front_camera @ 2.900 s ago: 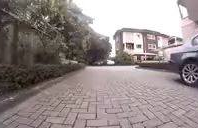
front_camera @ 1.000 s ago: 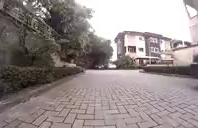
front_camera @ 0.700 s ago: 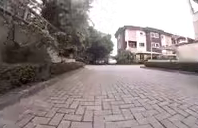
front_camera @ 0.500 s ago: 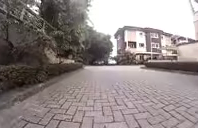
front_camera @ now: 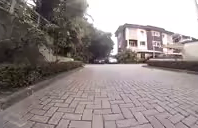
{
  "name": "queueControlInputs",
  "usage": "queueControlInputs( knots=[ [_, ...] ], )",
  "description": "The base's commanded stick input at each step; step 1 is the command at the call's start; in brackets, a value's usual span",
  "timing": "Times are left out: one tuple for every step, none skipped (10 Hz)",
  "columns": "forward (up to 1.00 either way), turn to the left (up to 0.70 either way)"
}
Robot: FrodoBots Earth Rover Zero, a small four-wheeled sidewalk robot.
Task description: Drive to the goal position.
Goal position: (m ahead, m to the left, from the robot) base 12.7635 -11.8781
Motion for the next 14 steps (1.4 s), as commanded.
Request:
queueControlInputs(
  knots=[
    [0.7, 0.0],
    [0.7, 0.0],
    [0.7, 0.0],
    [0.7, 0.0],
    [0.7, 0.0],
    [0.7, 0.0],
    [0.7, 0.0],
    [0.7, 0.0],
    [0.7, 0.0],
    [0.7, 0.0],
    [0.7, 0.0],
    [0.7, 0.0],
    [0.7, 0.0],
    [0.7, 0.0]
  ],
)
